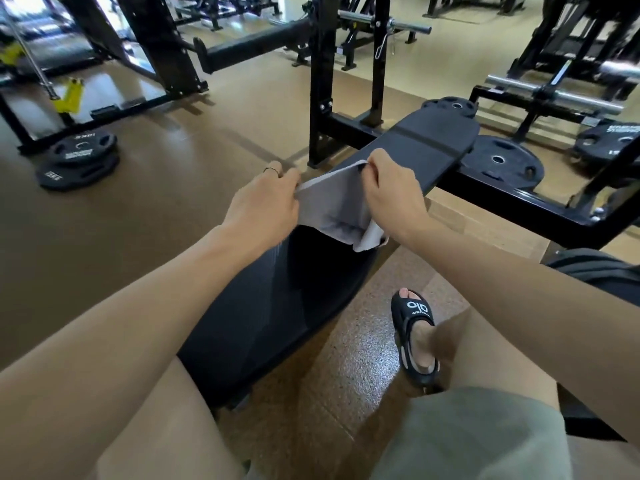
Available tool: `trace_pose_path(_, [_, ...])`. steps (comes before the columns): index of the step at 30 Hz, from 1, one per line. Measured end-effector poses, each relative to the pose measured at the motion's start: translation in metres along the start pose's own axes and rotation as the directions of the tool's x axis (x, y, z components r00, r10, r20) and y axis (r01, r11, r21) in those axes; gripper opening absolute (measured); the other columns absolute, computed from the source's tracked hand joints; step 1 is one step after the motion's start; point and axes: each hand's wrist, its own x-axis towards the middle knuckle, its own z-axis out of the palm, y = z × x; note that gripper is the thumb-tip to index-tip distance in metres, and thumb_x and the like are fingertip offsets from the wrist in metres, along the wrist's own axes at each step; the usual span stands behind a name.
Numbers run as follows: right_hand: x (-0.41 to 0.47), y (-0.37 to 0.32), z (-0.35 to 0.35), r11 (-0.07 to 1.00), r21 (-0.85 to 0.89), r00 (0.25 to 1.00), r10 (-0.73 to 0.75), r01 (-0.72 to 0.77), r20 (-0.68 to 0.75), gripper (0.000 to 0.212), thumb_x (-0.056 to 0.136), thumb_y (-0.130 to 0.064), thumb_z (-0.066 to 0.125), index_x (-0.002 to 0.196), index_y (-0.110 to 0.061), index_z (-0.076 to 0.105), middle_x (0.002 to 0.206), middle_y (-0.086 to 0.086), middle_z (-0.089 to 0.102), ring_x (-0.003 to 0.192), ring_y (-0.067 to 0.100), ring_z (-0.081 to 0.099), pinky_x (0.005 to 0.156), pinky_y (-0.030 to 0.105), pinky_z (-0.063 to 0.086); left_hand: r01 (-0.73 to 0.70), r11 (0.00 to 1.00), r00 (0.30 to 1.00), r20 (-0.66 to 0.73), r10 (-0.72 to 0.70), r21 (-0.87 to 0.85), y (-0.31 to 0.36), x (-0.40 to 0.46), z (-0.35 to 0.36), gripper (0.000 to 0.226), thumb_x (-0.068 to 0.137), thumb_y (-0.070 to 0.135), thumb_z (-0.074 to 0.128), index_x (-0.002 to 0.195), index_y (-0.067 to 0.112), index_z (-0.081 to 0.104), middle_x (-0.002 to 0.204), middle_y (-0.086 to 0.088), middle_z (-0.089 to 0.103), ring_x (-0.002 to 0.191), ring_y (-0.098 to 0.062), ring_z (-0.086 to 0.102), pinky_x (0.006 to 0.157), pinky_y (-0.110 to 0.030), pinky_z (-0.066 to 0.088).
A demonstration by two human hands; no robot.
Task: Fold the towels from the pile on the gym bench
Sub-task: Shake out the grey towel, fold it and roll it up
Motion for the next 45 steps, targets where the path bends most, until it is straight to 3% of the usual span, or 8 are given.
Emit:
trace_pose_path(4, [0.006,-0.024,-0.001,0.975,0.218,0.998,0.034,-0.045,0.054,0.023,0.106,-0.021,0.04,0.09,-0.006,0.048,0.07,0.002,0.049,0.06,0.012,0.041,0.052,0.021,0.031,-0.086,0.983,0.996,-0.048,0.079,-0.162,0.021,-0.005,-0.004,0.041,0.09,0.012,0.055,0.127,0.009,0.041,0.124,-0.013,0.051,0.098,-0.033,0.059,0.071,-0.042,0.046])
trace_pose_path(16, [0.005,-0.059,-0.008,0.965,0.245,0.993,-0.108,0.094,0.043,0.011,0.095,-0.018,0.056,0.096,-0.009,0.061,0.072,-0.002,0.061,0.062,0.006,0.051,0.056,0.013,0.04,-0.133,0.954,0.949,-0.313,0.044,-0.269,0.032,0.005,-0.017,0.016,0.098,0.01,0.043,0.113,0.005,0.039,0.092,-0.014,0.057,0.076,-0.039,0.056,0.064,-0.041,0.038])
trace_pose_path(21, [0.0,-0.043,-0.01,0.987,-0.038,0.975,-0.15,0.158,0.165,0.011,0.083,-0.013,0.056,0.093,-0.014,0.052,0.08,0.005,0.062,0.075,0.028,0.059,0.066,0.043,0.053,-0.2,0.965,0.94,-0.312,0.14,-0.169,0.019,0.001,-0.029,0.015,0.096,0.003,0.039,0.099,0.017,0.036,0.094,-0.007,0.042,0.069,-0.035,0.049,0.059,-0.043,0.04])
trace_pose_path(25, [0.005,-0.033,-0.014,0.991,-0.131,0.992,-0.016,0.032,0.121,0.008,0.089,-0.017,0.05,0.083,-0.012,0.05,0.078,0.008,0.057,0.071,0.027,0.054,0.058,0.037,0.043,-0.211,0.978,0.945,-0.259,0.202,-0.005,0.012,-0.002,-0.032,0.013,0.095,-0.002,0.04,0.098,0.011,0.044,0.097,-0.007,0.036,0.059,-0.033,0.044,0.05,-0.038,0.037])
trace_pose_path(31, [0.011,-0.054,-0.021,0.969,0.193,0.987,0.14,-0.152,0.075,0.02,0.098,-0.015,0.042,0.099,-0.001,0.056,0.088,0.017,0.067,0.07,0.032,0.069,0.064,0.048,0.061,-0.164,0.986,0.975,-0.146,0.168,0.042,0.014,-0.01,-0.031,0.019,0.1,0.016,0.042,0.113,0.013,0.055,0.109,-0.01,0.053,0.075,-0.037,0.055,0.062,-0.04,0.038])
trace_pose_path(35, [0.018,-0.077,-0.018,0.944,0.291,0.988,0.152,-0.157,0.04,0.01,0.102,-0.015,0.045,0.103,-0.009,0.053,0.086,0.002,0.061,0.068,0.013,0.061,0.054,0.02,0.051,-0.141,0.987,0.981,-0.146,0.129,-0.078,0.032,-0.017,-0.019,0.024,0.099,0.038,0.044,0.092,0.015,0.05,0.09,0.002,0.048,0.081,-0.028,0.055,0.063,-0.035,0.034])
trace_pose_path(39, [0.021,-0.086,-0.018,0.885,0.426,0.981,0.192,-0.188,0.035,0.003,0.102,-0.012,0.046,0.102,-0.012,0.049,0.081,0.005,0.063,0.054,0.01,0.063,0.05,0.016,0.052,-0.033,0.991,0.993,-0.113,0.018,-0.133,0.033,-0.01,-0.015,0.046,0.093,0.066,0.046,0.093,0.02,0.052,0.095,0.004,0.054,0.081,-0.019,0.053,0.068,-0.035,0.044])
trace_pose_path(45, [0.02,-0.095,-0.016,0.836,0.526,0.986,0.165,-0.155,0.029,0.004,0.099,-0.008,0.047,0.1,-0.012,0.047,0.092,0.02,0.067,0.056,0.028,0.071,0.058,0.042,0.063,0.046,0.976,0.976,-0.2,-0.09,-0.215,0.03,-0.008,-0.006,0.025,0.101,0.033,0.043,0.083,0.014,0.046,0.095,0.002,0.044,0.075,-0.027,0.05,0.067,-0.036,0.038])
